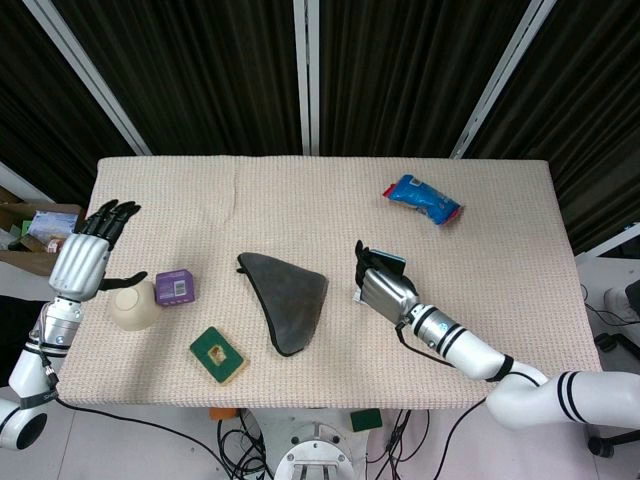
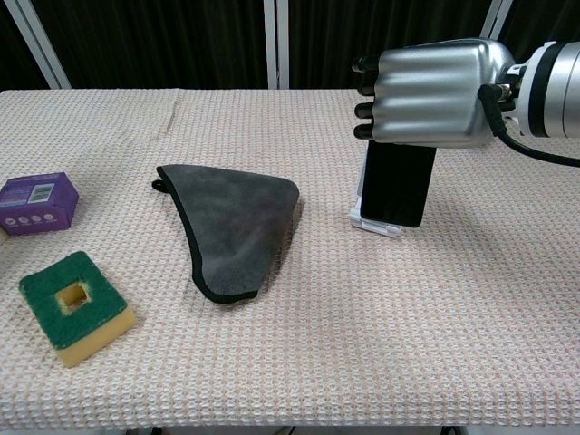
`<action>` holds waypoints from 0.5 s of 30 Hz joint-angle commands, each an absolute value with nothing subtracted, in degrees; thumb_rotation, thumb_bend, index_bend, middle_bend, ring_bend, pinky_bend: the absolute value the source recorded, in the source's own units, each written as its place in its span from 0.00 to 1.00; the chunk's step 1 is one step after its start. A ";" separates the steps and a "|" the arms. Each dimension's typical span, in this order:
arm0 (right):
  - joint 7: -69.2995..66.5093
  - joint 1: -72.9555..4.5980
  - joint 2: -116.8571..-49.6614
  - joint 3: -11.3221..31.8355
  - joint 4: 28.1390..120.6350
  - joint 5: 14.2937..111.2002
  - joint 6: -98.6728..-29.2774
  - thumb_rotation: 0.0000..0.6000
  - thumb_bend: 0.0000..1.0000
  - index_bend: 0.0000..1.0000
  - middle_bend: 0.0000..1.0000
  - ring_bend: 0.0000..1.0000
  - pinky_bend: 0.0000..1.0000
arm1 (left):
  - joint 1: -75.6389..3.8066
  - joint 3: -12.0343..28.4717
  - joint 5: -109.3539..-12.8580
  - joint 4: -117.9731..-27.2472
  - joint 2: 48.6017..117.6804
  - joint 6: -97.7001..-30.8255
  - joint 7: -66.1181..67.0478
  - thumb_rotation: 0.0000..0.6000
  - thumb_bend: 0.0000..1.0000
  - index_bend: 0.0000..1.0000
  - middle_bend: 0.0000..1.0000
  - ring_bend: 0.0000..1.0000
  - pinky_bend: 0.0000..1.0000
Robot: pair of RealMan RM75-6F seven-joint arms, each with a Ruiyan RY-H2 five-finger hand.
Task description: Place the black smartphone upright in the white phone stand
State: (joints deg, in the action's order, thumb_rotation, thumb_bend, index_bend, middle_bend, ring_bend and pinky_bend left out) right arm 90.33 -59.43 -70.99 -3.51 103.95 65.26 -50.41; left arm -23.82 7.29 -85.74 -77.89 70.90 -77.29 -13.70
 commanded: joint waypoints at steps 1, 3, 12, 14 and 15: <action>90.08 -59.44 -71.62 -3.82 103.49 65.92 -51.28 1.00 0.62 0.77 0.53 0.47 0.16 | -23.78 7.29 -85.74 -77.79 70.94 -77.30 -13.69 0.99 0.07 0.11 0.09 0.06 0.18; 89.92 -59.46 -71.93 -4.00 103.18 66.07 -51.71 1.00 0.62 0.77 0.53 0.47 0.16 | -23.76 7.26 -85.74 -77.73 70.94 -77.24 -13.74 0.99 0.07 0.11 0.09 0.06 0.18; 89.64 -59.37 -73.28 -4.52 102.04 66.01 -53.48 1.00 0.62 0.77 0.52 0.47 0.15 | -23.68 7.25 -85.61 -77.54 70.82 -77.01 -13.88 1.00 0.07 0.11 0.09 0.06 0.18; 89.67 -59.38 -73.67 -4.60 101.78 66.10 -53.80 1.00 0.62 0.77 0.52 0.47 0.15 | -23.65 7.24 -85.57 -77.52 70.83 -76.96 -13.89 0.99 0.07 0.11 0.09 0.06 0.18; 89.58 -59.38 -73.83 -4.60 101.73 66.07 -53.90 1.00 0.62 0.77 0.52 0.47 0.15 | -23.63 7.25 -85.56 -77.51 70.84 -76.97 -13.92 0.99 0.07 0.11 0.09 0.06 0.18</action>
